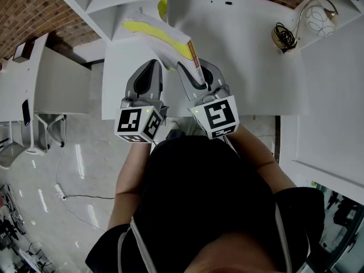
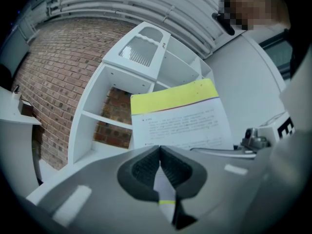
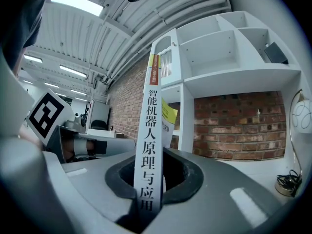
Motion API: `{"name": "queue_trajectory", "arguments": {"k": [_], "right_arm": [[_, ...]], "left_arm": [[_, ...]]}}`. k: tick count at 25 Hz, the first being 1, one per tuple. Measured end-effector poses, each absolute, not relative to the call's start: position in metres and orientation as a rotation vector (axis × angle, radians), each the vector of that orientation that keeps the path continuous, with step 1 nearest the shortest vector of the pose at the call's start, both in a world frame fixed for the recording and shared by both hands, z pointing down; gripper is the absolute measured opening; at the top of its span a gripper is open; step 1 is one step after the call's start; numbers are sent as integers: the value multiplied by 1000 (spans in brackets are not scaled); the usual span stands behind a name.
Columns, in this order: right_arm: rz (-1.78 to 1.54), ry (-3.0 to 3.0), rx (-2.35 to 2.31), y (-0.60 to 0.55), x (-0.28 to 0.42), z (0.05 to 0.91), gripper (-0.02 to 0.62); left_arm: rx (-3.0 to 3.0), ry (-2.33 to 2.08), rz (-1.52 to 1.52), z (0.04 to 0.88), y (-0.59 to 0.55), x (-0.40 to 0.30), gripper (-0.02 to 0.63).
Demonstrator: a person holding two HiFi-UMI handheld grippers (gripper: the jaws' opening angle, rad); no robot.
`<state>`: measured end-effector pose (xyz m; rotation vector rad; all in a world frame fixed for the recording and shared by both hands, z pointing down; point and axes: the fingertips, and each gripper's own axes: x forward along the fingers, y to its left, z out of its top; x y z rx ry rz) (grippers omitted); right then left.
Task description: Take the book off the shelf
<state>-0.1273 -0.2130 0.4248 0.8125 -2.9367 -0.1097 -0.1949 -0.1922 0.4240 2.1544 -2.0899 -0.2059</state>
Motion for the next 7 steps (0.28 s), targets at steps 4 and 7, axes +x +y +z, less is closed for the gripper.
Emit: {"name": "queue_trajectory", "arguments": {"k": [4, 7], "right_arm": [[-116, -2936, 815, -214, -126, 424, 66], [-121, -2934, 815, -212, -125, 424, 66]], "left_arm": [[2155, -2083, -198, 425, -193, -193, 6], [2152, -2076, -190, 426, -192, -191, 6]]}}
